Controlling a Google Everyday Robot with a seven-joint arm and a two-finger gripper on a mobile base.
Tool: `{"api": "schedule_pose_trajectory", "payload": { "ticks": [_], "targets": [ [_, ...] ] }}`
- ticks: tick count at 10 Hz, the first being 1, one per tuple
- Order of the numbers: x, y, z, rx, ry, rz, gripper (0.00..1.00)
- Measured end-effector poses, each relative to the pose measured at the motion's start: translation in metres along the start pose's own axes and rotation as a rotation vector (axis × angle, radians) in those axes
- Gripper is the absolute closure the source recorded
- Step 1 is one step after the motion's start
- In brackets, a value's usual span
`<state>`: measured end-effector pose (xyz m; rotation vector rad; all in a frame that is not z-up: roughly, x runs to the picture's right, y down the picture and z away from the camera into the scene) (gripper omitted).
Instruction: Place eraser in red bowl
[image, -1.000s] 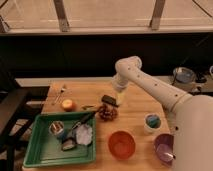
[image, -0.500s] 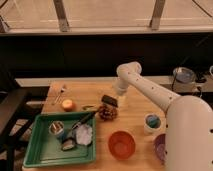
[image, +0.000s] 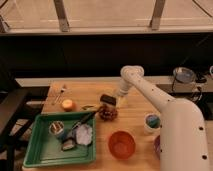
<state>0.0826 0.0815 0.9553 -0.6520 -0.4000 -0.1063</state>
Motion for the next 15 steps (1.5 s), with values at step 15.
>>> {"api": "schedule_pose_trajectory", "payload": {
  "ticks": [15],
  "targets": [
    [-0.008, 0.147, -0.230, 0.069, 0.202, -0.240, 1.00]
  ]
}}
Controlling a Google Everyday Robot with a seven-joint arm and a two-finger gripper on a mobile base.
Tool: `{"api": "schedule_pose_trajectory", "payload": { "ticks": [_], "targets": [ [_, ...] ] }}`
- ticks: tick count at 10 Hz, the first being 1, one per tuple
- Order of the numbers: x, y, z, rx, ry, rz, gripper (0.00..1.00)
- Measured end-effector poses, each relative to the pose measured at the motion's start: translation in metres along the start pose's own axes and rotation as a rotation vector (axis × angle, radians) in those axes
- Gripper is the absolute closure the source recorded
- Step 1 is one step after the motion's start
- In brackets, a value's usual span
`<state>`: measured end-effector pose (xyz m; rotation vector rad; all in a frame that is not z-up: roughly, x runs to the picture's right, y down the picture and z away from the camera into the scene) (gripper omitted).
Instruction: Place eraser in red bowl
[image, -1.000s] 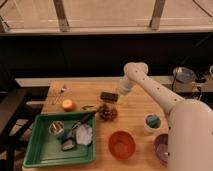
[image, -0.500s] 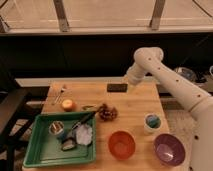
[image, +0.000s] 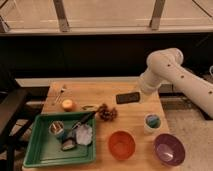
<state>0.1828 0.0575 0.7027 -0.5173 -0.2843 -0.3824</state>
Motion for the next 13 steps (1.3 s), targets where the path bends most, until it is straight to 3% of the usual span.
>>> {"api": "schedule_pose_trajectory", "payload": {
  "ticks": [2, 5, 8, 12, 13],
  "targets": [
    [-0.014, 0.051, -0.014, -0.045, 0.034, -0.032, 1.00],
    [-0.029, 0.102, -0.017, -0.133, 0.074, -0.091, 0.98],
    [-0.053, 0.129, -0.004, -0.222, 0.099, -0.215, 0.69],
    [-0.085, 0.137, 0.008, -0.268, 0.085, -0.316, 0.30],
    [-0.091, 0.135, 0.008, -0.263, 0.075, -0.324, 0.27]
  ]
}}
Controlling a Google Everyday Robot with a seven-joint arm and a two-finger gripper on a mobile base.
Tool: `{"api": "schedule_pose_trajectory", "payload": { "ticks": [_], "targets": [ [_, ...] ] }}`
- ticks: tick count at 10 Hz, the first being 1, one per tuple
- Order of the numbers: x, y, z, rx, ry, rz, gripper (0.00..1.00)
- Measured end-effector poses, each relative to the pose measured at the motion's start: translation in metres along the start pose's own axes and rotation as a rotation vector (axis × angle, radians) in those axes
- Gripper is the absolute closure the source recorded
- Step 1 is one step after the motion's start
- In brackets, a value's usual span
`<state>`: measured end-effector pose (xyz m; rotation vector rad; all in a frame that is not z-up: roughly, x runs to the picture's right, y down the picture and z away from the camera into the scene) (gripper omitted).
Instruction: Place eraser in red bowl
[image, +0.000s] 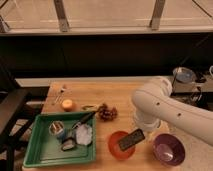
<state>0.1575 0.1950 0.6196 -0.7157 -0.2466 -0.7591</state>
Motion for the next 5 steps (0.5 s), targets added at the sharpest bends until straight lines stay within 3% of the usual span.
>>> {"api": "schedule_pose_trajectory", "payload": {
  "ticks": [5],
  "targets": [
    [-0.0004, -0.0024, -0.0003, 0.009, -0.003, 0.000, 0.27]
  ]
}}
